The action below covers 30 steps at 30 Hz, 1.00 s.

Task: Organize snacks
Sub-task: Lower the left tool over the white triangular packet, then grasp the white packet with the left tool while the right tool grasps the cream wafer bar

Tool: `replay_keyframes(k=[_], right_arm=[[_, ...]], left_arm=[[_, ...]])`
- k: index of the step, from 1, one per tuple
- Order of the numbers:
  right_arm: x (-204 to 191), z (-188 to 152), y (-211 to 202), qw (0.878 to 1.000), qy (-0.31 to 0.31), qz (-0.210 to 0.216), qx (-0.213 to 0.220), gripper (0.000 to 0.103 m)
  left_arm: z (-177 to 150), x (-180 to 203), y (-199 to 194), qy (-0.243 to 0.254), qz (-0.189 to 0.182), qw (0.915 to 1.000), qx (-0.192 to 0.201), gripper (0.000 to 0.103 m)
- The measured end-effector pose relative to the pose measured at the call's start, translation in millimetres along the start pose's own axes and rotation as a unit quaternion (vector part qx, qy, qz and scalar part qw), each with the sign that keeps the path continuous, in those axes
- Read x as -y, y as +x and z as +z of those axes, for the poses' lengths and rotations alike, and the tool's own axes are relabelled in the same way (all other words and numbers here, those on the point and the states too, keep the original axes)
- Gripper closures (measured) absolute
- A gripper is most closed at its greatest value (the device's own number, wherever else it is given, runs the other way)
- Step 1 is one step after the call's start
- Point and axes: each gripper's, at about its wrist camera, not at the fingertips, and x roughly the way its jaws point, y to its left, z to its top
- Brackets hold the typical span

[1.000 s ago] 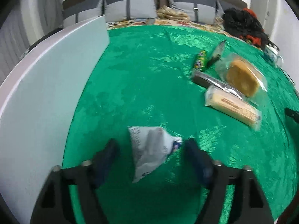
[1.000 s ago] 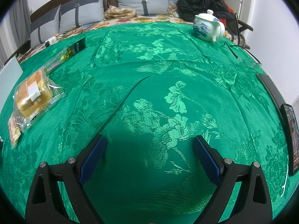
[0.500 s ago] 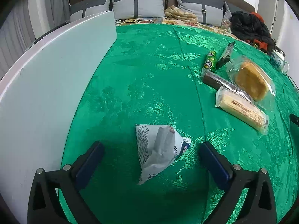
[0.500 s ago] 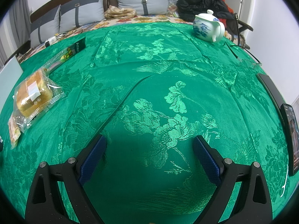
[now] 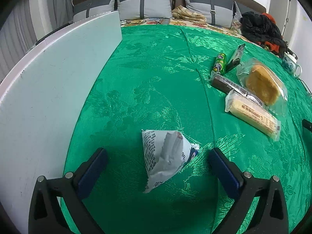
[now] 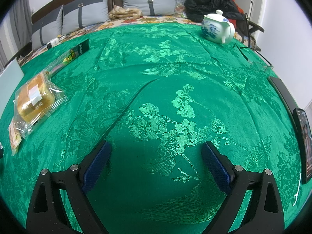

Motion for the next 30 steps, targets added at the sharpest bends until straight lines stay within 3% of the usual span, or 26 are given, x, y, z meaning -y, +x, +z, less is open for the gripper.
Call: replay_keyframes(k=[4, 6, 7, 8, 10, 12, 15, 20, 23, 25, 27, 30], right_arm=[[-5, 2, -4, 1.000, 0.002, 0.015, -0.026, 0.010], [-23, 3, -21, 0.994, 0.009, 0.112, -0.010, 0.010], [-44, 5, -32, 0.985, -0.012, 0.175, -0.010, 0.010], [-63, 7, -38, 0.977, -0.037, 0.211, -0.019, 0.010], [-114, 14, -46, 0.958, -0.111, 0.260, -0.045, 0.010], [-153, 21, -43, 0.945, -0.159, 0.276, -0.074, 0.010], [-204, 37, -22, 0.936, -0.216, 0.255, -0.114, 0.010], [-247, 45, 3, 0.931, -0.259, 0.210, -0.150, 0.010], [-253, 41, 4, 0.933, -0.265, 0.189, -0.156, 0.021], [-250, 35, 5, 0.927, -0.260, 0.193, -0.187, 0.049], [-250, 34, 5, 0.925, -0.252, 0.198, -0.203, 0.051], [-248, 35, 3, 0.929, -0.258, 0.188, -0.189, 0.044]], left_arm=[[1, 0, 0, 0.000, 0.000, 1.0000, 0.000, 0.000], [1, 0, 0, 0.000, 0.000, 1.0000, 0.000, 0.000], [1, 0, 0, 0.000, 0.000, 1.0000, 0.000, 0.000], [1, 0, 0, 0.000, 0.000, 1.0000, 0.000, 0.000], [1, 0, 0, 0.000, 0.000, 1.0000, 0.000, 0.000], [1, 1, 0, 0.000, 0.000, 1.0000, 0.000, 0.000], [1, 0, 0, 0.000, -0.001, 1.0000, 0.000, 0.000], [1, 0, -1, 0.000, -0.001, 1.0000, 0.001, 0.000], [2, 1, -2, 0.000, -0.003, 1.0000, 0.001, 0.000], [2, 1, -2, 0.000, -0.003, 1.0000, 0.002, 0.001], [2, 1, -2, 0.000, -0.003, 1.0000, 0.002, 0.000], [2, 1, -2, -0.001, -0.003, 1.0000, 0.002, 0.000]])
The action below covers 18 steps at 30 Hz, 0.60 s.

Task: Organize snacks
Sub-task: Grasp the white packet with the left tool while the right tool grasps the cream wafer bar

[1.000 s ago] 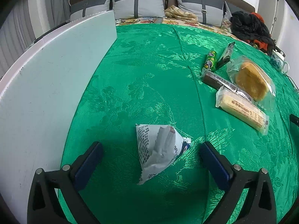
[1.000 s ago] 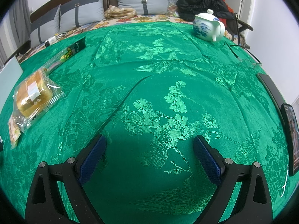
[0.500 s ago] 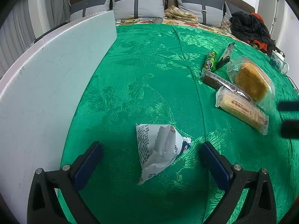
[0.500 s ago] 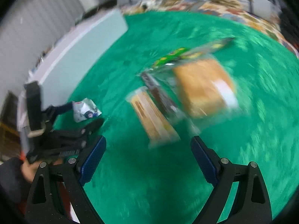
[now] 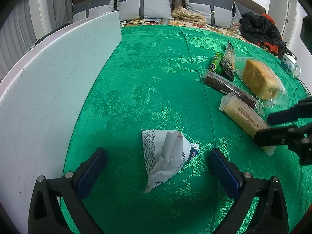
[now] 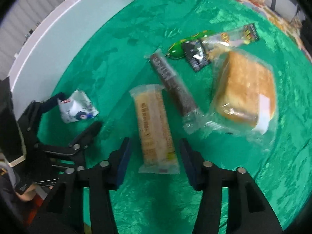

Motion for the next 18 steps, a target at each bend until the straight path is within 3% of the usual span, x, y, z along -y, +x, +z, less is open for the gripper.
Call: replay_keyframes(k=[5, 6, 7, 8, 11, 15, 18], right_arm=[[0, 5, 12, 1.000, 0.025, 0.011, 0.006, 0.043], [-3, 6, 12, 1.000, 0.020, 0.004, 0.016, 0.047], [-8, 4, 13, 1.000, 0.014, -0.009, 0.021, 0.064], [-12, 3, 12, 1.000, 0.010, -0.019, 0.022, 0.072], [-11, -5, 5, 1.000, 0.019, 0.003, 0.009, 0.073], [10, -46, -31, 0.998, 0.044, 0.031, 0.034, 0.073], [50, -81, -51, 0.995, 0.084, 0.013, 0.051, 0.073]], left_arm=[[0, 0, 0, 0.001, -0.001, 1.0000, 0.000, 0.000], [-1, -1, 0, 0.001, -0.001, 1.0000, 0.000, 0.000], [-1, -1, -1, 0.002, -0.002, 1.0000, 0.000, 0.001], [-1, -1, -1, 0.002, -0.004, 1.0000, -0.001, 0.001], [0, -2, -1, 0.020, -0.013, 0.9997, -0.011, 0.000], [2, -4, -3, 0.044, -0.032, 0.9974, -0.047, 0.001], [1, -2, -6, 0.056, -0.051, 0.9958, -0.052, 0.003]])
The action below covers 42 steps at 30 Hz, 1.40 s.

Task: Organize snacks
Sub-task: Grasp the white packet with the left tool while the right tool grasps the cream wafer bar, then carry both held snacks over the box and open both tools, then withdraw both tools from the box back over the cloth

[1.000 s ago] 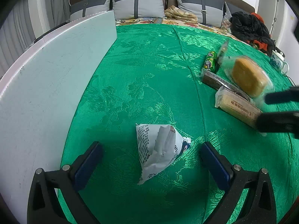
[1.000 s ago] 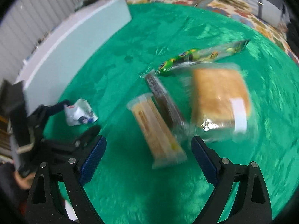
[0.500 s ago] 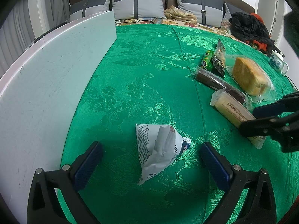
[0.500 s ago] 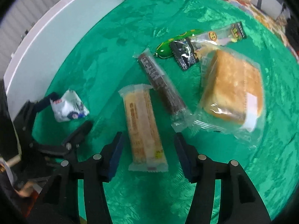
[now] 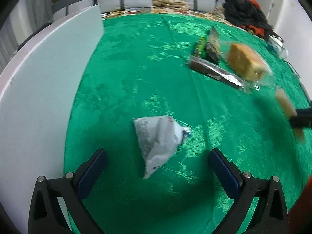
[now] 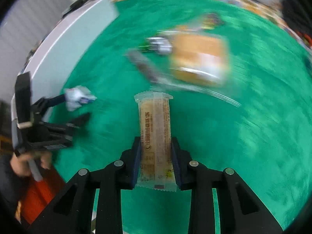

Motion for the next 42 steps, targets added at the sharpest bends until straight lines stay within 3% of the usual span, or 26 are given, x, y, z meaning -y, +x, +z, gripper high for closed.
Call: replay_keyframes(k=[2, 4, 5, 6, 9, 13, 17, 20, 24, 27, 29, 35, 38, 39, 42], right_arm=[[41, -13, -9, 0.999, 0.039, -0.029, 0.015, 0.073], [78, -22, -14, 0.995, 0.085, -0.042, 0.022, 0.073], [97, -28, -19, 0.993, 0.111, -0.042, 0.024, 0.073], [107, -30, -22, 0.991, 0.127, -0.041, 0.028, 0.073], [120, -38, -25, 0.988, 0.137, -0.057, 0.030, 0.073], [117, -39, -12, 0.989, 0.124, -0.080, -0.003, 0.073], [111, -36, -33, 0.987, 0.148, -0.050, 0.024, 0.073], [78, -20, -53, 0.990, 0.133, -0.006, 0.049, 0.073], [-10, 18, -78, 0.992, 0.070, 0.069, 0.080, 0.073], [-80, 44, -94, 0.987, 0.017, 0.128, 0.097, 0.073], [-132, 55, -101, 0.981, -0.016, 0.164, 0.102, 0.072], [-257, 92, -87, 0.964, -0.076, 0.231, 0.108, 0.071], [-290, 106, -66, 0.958, -0.074, 0.261, 0.095, 0.051], [-290, 104, -62, 0.959, -0.070, 0.260, 0.091, 0.044], [-277, 91, -55, 0.961, -0.077, 0.247, 0.100, 0.041]], left_arm=[[1, 5, 0, 0.011, 0.006, 0.9999, 0.007, 0.010], [3, 8, -1, 0.014, 0.007, 0.9997, 0.020, 0.023], [4, 10, -3, 0.013, 0.009, 0.9995, 0.028, 0.043], [6, 11, -4, 0.013, 0.010, 0.9994, 0.032, 0.053], [9, 14, -4, 0.010, 0.014, 0.9994, 0.029, 0.054], [0, 23, -19, 0.005, -0.001, 0.9993, 0.036, 0.054], [-4, 30, -53, -0.020, -0.031, 0.9978, 0.056, 0.054], [-4, 21, -90, -0.060, -0.060, 0.9936, 0.074, 0.054], [0, -16, -144, -0.110, -0.071, 0.9854, 0.108, 0.054], [0, -62, -178, -0.137, -0.034, 0.9818, 0.127, 0.054], [-4, -99, -192, -0.149, 0.013, 0.9800, 0.130, 0.054], [-24, -198, -194, -0.198, 0.118, 0.9678, 0.101, 0.052], [-39, -228, -183, -0.218, 0.151, 0.9610, 0.078, 0.032], [-43, -233, -180, -0.224, 0.157, 0.9590, 0.076, 0.030], [-60, -233, -183, -0.237, 0.157, 0.9550, 0.086, 0.026]])
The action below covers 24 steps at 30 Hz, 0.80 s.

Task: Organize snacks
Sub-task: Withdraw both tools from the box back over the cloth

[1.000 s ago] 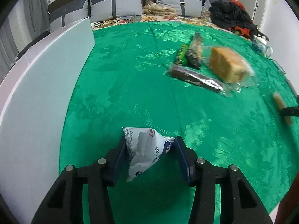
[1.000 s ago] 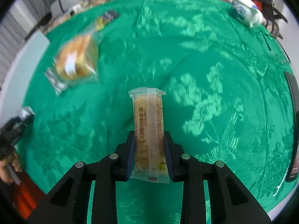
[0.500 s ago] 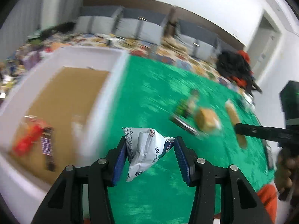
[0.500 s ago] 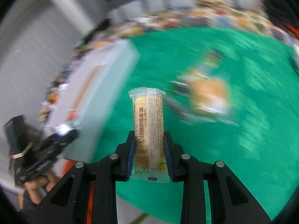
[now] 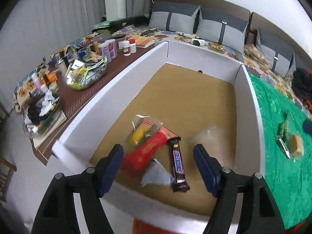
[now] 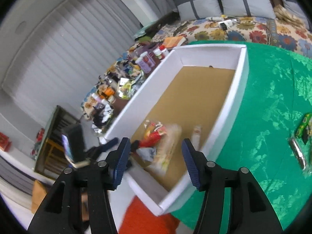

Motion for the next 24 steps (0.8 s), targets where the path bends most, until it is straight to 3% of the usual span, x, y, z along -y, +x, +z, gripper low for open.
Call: replay_keyframes(k=[1, 5, 7, 9, 12, 17, 24], right_arm=[[5, -7, -2, 1.000, -0.009, -0.013, 0.001, 0.040], [66, -70, -28, 0.986, -0.067, -0.150, 0.013, 0.039], [113, -118, -58, 0.970, -0.060, -0.232, 0.029, 0.039], [155, -151, -88, 0.955, -0.032, -0.293, 0.043, 0.039], [224, -193, -134, 0.922, 0.031, -0.383, 0.039, 0.039], [297, -212, -184, 0.881, 0.114, -0.457, 0.047, 0.034], [355, -207, -208, 0.860, 0.192, -0.467, 0.076, 0.029]], left_arm=[[-7, 1, -4, -0.002, -0.007, 1.0000, 0.005, 0.024], [-28, 36, -30, 0.024, -0.053, 0.9980, 0.026, 0.022], [-37, 64, -42, 0.042, -0.095, 0.9942, 0.029, 0.019], [-46, 101, -54, 0.067, -0.138, 0.9876, 0.034, 0.010], [-60, 155, -58, 0.098, -0.187, 0.9769, 0.034, 0.000], [-82, 248, -14, 0.156, -0.194, 0.9684, -0.016, 0.000], [-89, 314, 57, 0.169, -0.154, 0.9728, -0.035, 0.001]])
